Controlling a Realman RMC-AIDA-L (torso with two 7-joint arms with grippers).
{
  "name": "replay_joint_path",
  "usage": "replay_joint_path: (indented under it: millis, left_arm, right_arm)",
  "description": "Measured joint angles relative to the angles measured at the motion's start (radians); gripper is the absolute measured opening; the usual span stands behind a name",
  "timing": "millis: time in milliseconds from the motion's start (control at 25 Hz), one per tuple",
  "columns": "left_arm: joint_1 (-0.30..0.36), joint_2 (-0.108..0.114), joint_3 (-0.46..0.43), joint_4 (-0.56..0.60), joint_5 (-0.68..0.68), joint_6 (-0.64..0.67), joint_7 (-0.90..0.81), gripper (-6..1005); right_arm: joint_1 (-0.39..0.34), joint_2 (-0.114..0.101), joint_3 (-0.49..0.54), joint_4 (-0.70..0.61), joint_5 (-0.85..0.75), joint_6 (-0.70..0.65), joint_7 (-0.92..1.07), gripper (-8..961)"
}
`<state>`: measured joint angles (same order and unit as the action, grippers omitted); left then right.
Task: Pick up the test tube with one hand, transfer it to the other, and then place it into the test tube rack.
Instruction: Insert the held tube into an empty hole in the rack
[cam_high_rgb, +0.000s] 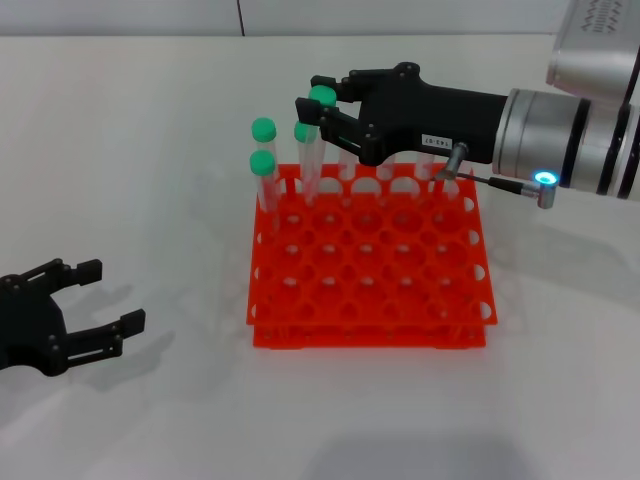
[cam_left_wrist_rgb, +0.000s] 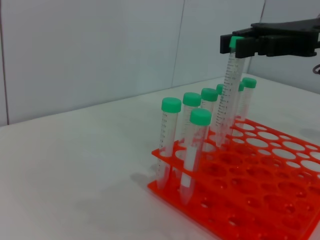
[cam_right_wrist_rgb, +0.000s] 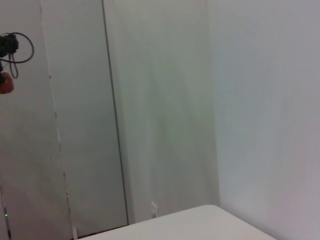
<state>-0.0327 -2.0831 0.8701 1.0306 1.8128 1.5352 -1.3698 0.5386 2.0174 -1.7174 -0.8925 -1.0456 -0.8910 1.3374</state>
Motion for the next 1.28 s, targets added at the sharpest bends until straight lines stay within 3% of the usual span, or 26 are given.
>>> replay_joint_path:
  millis: [320,1280]
  left_arm:
    - [-0.007,0.001,0.003,-0.001,0.001,-0.018,0.0,874]
    - [-0.022,0.002,0.004,-0.014,0.0,-0.023,0.015,874]
  right_arm:
    - [-0.011,0.01,-0.005,-0.004,0.003,0.03,-0.005,251]
    - [-0.012,0.01,-0.076,-0.013,0.04,0.091,-0.026,250]
